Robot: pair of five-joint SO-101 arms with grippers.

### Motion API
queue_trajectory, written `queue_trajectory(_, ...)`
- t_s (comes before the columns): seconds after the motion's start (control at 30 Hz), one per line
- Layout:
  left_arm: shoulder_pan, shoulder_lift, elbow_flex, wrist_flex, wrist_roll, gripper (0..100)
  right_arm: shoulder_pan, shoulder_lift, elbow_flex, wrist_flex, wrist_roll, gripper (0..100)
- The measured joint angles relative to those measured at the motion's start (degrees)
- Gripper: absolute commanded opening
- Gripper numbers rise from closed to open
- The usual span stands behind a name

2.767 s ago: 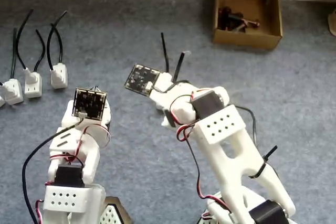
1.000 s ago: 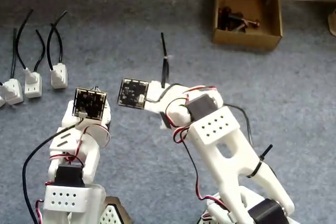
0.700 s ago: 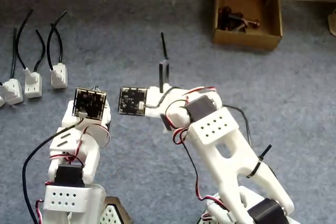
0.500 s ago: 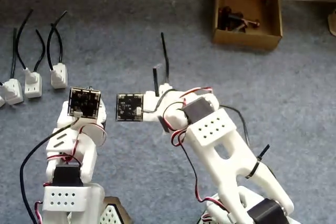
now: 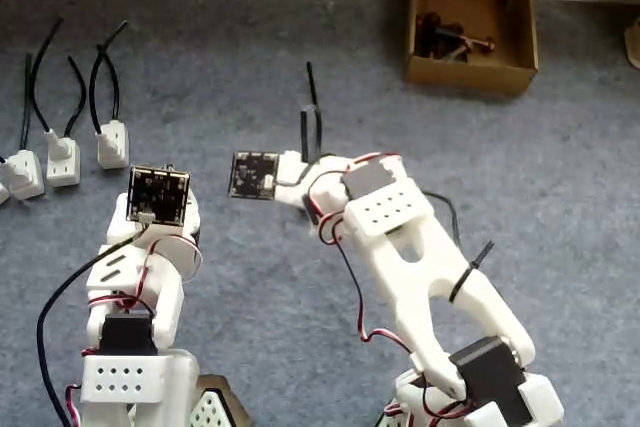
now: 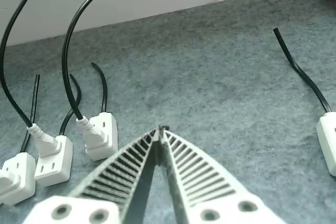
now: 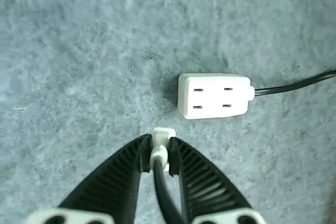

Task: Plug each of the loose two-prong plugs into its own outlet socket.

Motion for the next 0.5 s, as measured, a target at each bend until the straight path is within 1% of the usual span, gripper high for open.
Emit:
queue_trajectory(0.23,0.0,0.0,0.0,0.0,0.0,1,0.1,0.7,-2.4,-1.6,-0.8,0.6)
queue_trajectory(0.4,0.0,0.0,0.0,0.0,0.0,1,0.1,0.7,-5.5,-1.6,-3.3,0.6)
queue_trajectory(0.5,-0.1,0.0,0.0,0.0,0.0,1,0.1,0.7,-6.3,-3.8,-5.9,0.6)
